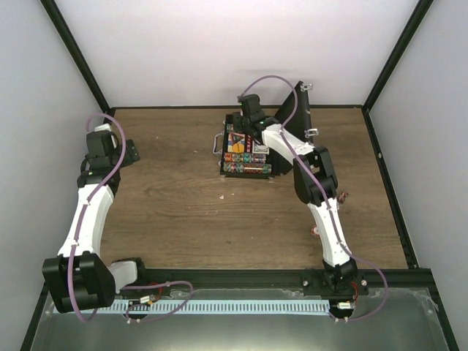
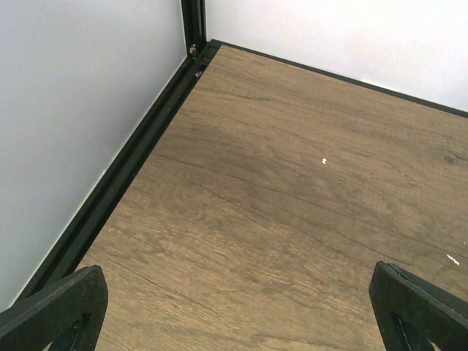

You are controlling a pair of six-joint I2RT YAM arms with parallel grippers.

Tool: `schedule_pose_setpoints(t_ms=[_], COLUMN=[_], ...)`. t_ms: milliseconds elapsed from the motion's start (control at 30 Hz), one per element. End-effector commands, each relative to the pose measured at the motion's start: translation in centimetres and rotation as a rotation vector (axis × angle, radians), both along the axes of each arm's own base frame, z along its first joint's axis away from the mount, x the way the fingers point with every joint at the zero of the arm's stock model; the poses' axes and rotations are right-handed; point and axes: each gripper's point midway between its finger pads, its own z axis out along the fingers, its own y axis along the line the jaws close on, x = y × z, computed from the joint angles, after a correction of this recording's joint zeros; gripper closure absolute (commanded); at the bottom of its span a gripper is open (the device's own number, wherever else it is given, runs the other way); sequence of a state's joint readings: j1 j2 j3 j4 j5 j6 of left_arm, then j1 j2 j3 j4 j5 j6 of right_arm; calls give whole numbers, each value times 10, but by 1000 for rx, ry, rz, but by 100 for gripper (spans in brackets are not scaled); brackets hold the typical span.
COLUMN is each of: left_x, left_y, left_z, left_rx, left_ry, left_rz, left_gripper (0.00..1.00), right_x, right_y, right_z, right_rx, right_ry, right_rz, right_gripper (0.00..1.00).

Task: Pack up texas hold em set

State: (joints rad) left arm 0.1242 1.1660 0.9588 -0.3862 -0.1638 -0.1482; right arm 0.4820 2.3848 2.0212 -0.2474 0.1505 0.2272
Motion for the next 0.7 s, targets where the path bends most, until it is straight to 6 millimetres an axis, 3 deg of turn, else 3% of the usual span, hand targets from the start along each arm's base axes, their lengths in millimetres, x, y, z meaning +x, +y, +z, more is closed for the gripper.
schedule_pose_setpoints(t_ms=[0,100,200,333,400,500,667], left_x=[1,0,-2,-3,-2,-2,-1], left_y=[1,2,4,4,3,1,0], left_z=[0,2,4,8,8,6,3], left_rx=[8,12,17,22,17,10,3], left_ry=[-7,-10,-20,-36,-36,-33,-25], left_rz=[2,7,15,18,13,5,2], left_gripper=[0,0,0,0,0,0,0], right_x=[-10,-30,-67,-131,-155,-175,-206], right_y=[4,9,6,-28,-59,-124,-249], right_z=[64,85,111,157,178,186,164], right_rx=[66,116,160,180,165,176,286], right_ry=[-80,-80,-86,-163,-201,-156,-44], right_rz=[34,100,176,185,119,-65,-415], right_gripper=[47,42,39,26,19,14,9])
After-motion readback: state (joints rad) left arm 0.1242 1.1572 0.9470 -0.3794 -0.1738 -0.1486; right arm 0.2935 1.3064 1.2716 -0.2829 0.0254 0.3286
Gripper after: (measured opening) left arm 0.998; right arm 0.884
